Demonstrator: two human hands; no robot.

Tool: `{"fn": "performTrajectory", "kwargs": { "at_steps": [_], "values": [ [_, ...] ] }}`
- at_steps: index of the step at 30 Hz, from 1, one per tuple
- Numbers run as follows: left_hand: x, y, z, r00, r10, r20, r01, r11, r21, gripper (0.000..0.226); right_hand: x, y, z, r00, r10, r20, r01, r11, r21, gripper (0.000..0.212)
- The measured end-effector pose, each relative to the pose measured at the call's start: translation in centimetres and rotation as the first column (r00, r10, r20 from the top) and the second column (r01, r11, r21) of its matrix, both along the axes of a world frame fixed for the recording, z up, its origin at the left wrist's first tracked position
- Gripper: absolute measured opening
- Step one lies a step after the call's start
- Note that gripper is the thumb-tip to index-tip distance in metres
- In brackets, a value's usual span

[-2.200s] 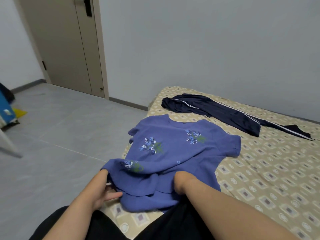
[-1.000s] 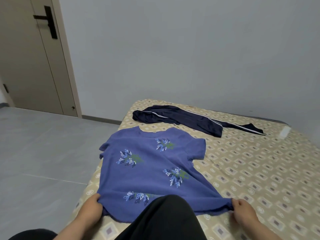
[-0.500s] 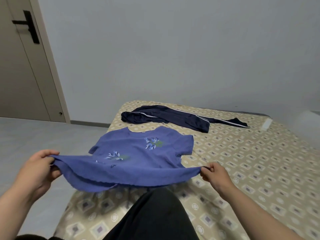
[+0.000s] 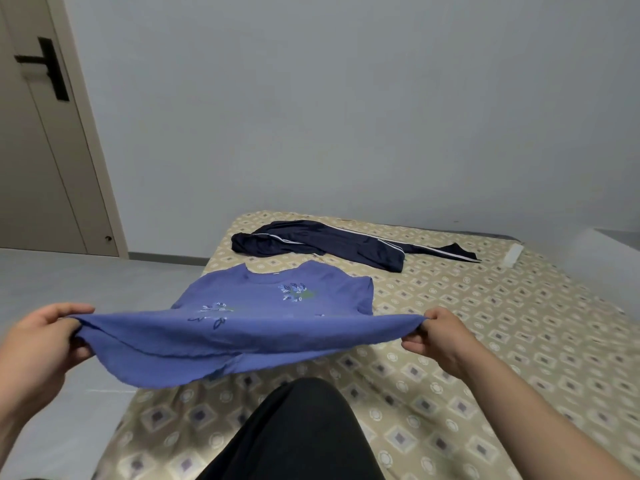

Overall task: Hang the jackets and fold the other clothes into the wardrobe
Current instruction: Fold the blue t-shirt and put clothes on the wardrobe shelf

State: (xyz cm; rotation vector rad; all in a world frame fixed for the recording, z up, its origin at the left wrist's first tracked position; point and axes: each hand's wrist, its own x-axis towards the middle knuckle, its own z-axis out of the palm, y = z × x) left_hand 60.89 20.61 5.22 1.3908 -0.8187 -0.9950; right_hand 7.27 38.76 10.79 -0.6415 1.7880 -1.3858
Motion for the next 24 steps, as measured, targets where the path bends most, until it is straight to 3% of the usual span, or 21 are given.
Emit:
{"fn": "performTrajectory", "kwargs": {
  "at_steps": [3,6,8,11,13,19,24],
  "values": [
    [1.7,-0.2,-0.9,0.995,-0.040,0.089,0.039,0.999,0.015,0.031,-1.0,1.7,0.8,0.991,0.134,-0.007,-0.133,0.988,0.077,0.022],
    [2.9,1.5,0.1,0.974,-0.172,0.147,0.163,0.984,0.072,0.024,-2.0,2.8,1.2,0.993,0.121,0.016,-0.122,0.989,0.082,0.025],
    [3.0,3.2,1.6,0.973,-0.188,0.131,0.177,0.980,0.087,0.024,-2.3,2.9,1.3,0.989,0.043,0.143,-0.047,0.999,0.023,0.027],
    [1.1,4.5,2.8,0.981,-0.171,0.091,0.159,0.979,0.125,0.032,-2.3,2.6,1.5,0.911,-0.054,0.409,0.077,0.996,-0.039,0.020],
    [0.1,4.9,3.4,0.988,-0.154,-0.022,0.156,0.974,0.163,0.031,-2.0,2.2,1.6,0.879,-0.072,0.472,0.098,0.995,-0.031,0.018],
    [-2.5,6.4,4.6,0.932,-0.194,-0.307,0.268,0.937,0.222,0.028,-0.9,1.7,2.2,0.879,0.012,0.477,0.020,0.998,-0.063,0.016],
    [-1.5,9.0,3.7,0.947,-0.214,-0.240,0.286,0.901,0.325,0.035,-2.5,4.1,0.8,0.936,-0.047,0.348,0.056,0.998,-0.017,0.032]
  ]
}}
